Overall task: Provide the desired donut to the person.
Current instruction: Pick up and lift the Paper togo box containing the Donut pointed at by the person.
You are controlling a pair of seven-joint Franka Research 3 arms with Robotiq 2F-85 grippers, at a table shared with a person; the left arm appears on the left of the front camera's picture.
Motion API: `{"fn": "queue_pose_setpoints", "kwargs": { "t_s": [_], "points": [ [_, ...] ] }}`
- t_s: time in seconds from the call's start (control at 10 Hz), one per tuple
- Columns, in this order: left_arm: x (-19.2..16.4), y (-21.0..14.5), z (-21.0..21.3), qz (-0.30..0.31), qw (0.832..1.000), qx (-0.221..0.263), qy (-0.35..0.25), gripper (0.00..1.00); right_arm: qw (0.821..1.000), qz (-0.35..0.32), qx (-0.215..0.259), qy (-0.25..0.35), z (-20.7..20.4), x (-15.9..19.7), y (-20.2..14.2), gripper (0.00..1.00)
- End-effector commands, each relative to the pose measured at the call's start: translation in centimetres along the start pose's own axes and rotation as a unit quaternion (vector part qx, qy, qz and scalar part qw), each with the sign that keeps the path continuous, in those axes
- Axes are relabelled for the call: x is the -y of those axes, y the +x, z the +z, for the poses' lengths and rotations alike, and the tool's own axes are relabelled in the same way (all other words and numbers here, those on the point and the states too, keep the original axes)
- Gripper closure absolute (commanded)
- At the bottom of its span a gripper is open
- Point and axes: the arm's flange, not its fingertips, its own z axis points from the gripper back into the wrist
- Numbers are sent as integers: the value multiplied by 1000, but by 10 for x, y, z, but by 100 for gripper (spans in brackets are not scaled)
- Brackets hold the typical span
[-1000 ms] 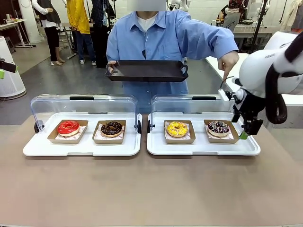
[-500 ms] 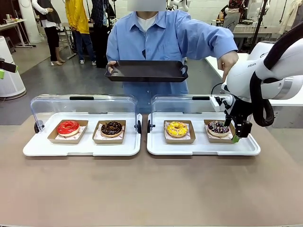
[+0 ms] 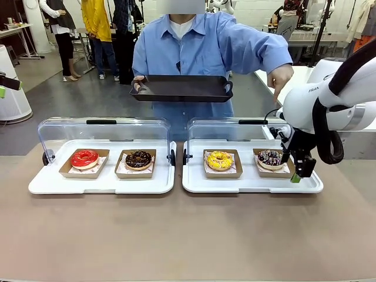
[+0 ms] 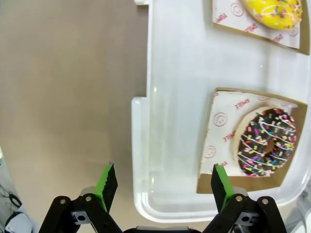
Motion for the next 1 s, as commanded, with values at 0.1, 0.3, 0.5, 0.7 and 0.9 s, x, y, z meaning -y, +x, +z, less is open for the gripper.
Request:
{"fn": "queue_pose_setpoints", "kwargs": {
  "t_s": [0.1,0.3,0.5,0.7,0.9],
  "points": [
    [0,1,1,-2,1000,4,-1,0,1000,8,-11,-22,-2,-17,-4,0],
    [0,1,1,-2,1000,4,-1,0,1000,0,0,-3,-2,-11,-1,0],
    [0,1,1,-2,1000,4,-1,0,1000,0,0,-3,-2,-11,-1,0],
    [0,1,1,-2,1000,4,-1,0,1000,0,0,-3,-2,-11,-1,0],
    [0,1,1,-2,1000,4,-1,0,1000,1,-1,4,-9,-11,-6,0]
  ]
}}
